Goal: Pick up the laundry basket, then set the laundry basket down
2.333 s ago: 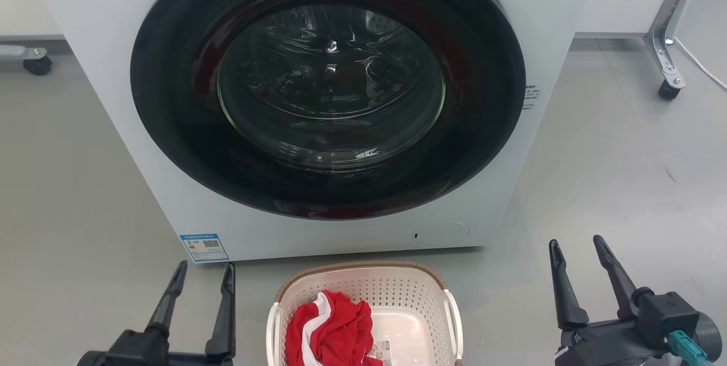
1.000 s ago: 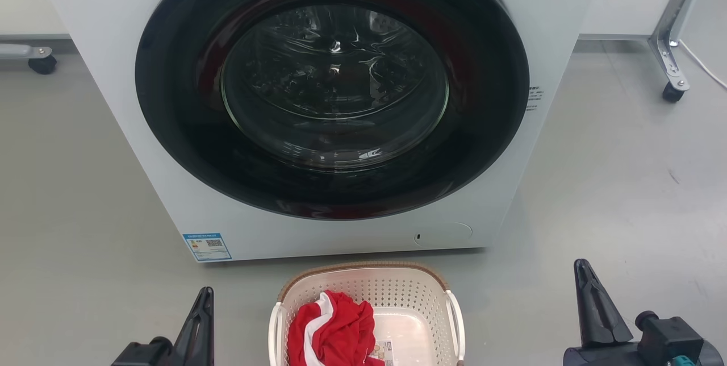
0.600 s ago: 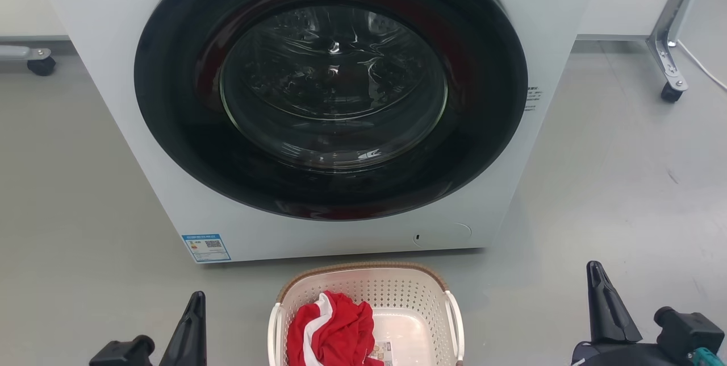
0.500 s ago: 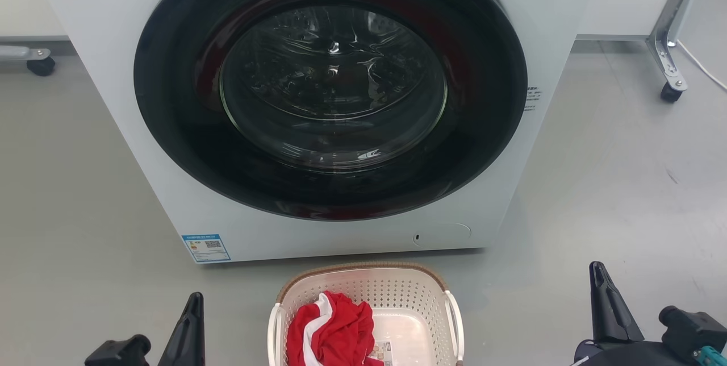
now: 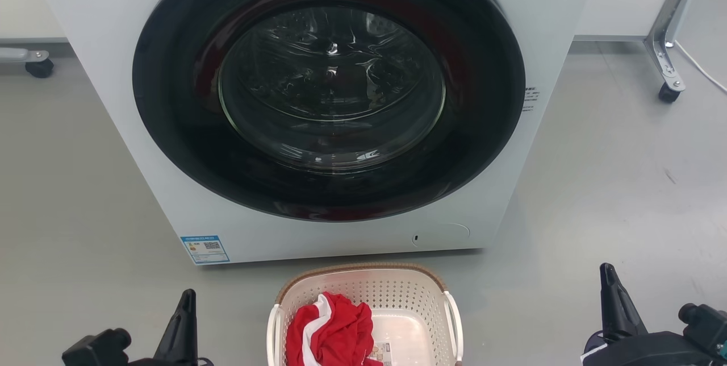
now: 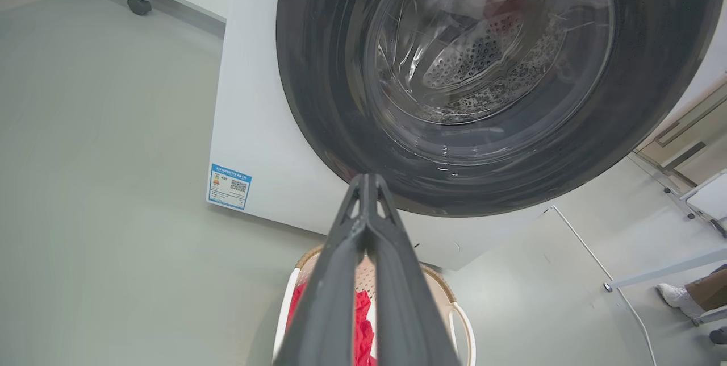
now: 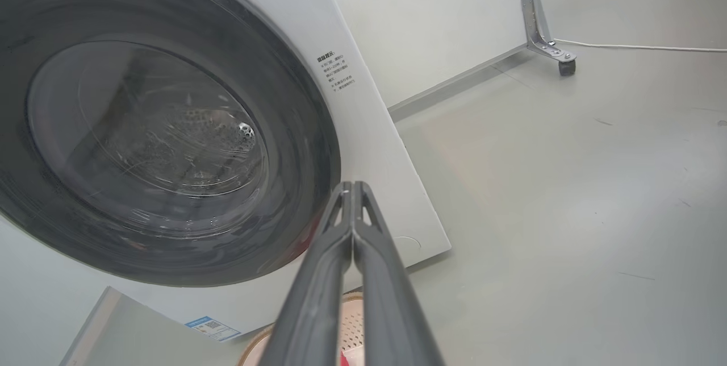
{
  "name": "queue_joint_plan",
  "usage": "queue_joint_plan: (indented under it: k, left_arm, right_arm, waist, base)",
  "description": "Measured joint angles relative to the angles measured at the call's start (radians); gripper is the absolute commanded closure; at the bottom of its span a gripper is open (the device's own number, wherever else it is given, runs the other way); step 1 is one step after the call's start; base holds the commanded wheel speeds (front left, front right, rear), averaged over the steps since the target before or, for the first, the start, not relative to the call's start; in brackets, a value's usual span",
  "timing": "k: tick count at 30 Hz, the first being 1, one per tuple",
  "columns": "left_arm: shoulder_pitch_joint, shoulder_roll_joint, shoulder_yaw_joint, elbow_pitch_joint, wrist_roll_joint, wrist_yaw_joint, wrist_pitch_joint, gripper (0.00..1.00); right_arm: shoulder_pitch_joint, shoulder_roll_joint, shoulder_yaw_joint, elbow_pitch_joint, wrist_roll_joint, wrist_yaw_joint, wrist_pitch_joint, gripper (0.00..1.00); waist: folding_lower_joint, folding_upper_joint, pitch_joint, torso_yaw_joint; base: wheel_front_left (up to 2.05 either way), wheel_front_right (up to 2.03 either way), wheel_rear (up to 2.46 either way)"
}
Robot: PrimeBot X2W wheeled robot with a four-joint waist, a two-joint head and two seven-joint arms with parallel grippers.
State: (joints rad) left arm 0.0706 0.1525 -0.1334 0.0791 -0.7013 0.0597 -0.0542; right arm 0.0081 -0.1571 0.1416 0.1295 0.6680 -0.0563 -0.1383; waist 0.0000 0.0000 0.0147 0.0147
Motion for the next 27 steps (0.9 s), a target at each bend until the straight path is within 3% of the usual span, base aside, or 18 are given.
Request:
queue_joint_plan:
  k: [27]
  left_arm:
    - [-0.049,-0.039,0.083,0.077,-0.325,-0.068,0.063,1.0]
  right_arm:
    - [-0.039,0.043,-0.102,0.062,0.344,0.065,0.095,1.0]
  waist:
    - [0.0,0.0,-0.005,-0.005]
  base:
    - [0.0,0.0,0.0]
